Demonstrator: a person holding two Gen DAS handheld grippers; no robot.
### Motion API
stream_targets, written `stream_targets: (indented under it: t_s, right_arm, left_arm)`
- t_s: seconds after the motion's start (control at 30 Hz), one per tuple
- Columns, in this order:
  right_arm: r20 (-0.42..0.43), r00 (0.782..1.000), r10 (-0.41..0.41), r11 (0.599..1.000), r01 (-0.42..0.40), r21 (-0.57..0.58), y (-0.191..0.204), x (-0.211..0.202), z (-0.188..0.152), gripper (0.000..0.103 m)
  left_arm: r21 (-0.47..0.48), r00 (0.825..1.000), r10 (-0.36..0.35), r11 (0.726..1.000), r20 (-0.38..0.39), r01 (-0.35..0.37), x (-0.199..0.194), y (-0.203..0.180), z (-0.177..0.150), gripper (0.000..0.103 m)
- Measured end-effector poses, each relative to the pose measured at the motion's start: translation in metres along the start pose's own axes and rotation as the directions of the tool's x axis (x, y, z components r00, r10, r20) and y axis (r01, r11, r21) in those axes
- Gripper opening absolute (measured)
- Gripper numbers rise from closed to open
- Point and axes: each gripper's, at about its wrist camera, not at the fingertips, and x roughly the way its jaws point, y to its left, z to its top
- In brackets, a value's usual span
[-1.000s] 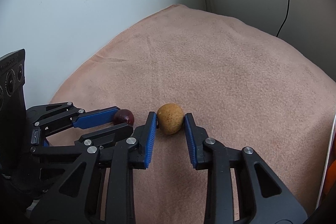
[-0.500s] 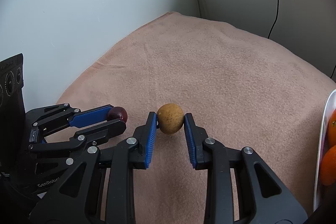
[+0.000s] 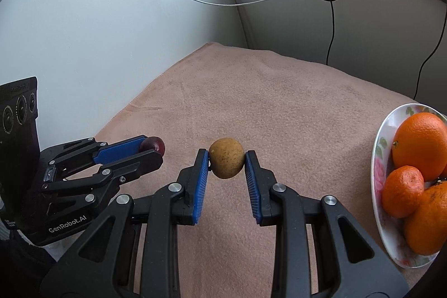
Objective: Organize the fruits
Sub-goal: 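Carry the longan and plum over the plate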
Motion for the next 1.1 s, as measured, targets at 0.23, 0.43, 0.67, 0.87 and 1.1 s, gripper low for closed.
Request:
stream_targets:
  t_s: [0.23,0.43,0.67,0.87,1.1]
  right_arm:
    - [0.062,0.998,-0.029,0.999,0.028,0.021,-0.016,-0.039,-0.005,0.028]
    - [0.118,0.99,-0.074,0.996,0.068,0.052,-0.036,-0.075,-0.01,0.028]
    - [0.16,0.977,-0.14,0.987,0.125,0.101,-0.064,-0.108,-0.021,0.028]
    - [0.171,0.966,-0.193,0.973,0.166,0.158,-0.095,-0.131,-0.033,0.028]
    - [0.182,0.953,-0.241,0.955,0.2,0.218,-0.127,-0.15,-0.042,0.028]
  left_arm:
    - [0.027,0.999,-0.038,0.999,0.028,0.037,-0.002,-0.022,0.011,0.023]
    - [0.056,0.995,-0.082,0.995,0.049,0.079,-0.003,-0.045,0.022,0.023]
    - [0.101,0.988,-0.142,0.986,0.057,0.136,0.008,-0.08,0.036,0.023]
    - [0.131,0.981,-0.186,0.975,0.055,0.178,0.018,-0.108,0.047,0.023]
    - [0.17,0.974,-0.221,0.963,0.045,0.211,0.028,-0.137,0.057,0.023]
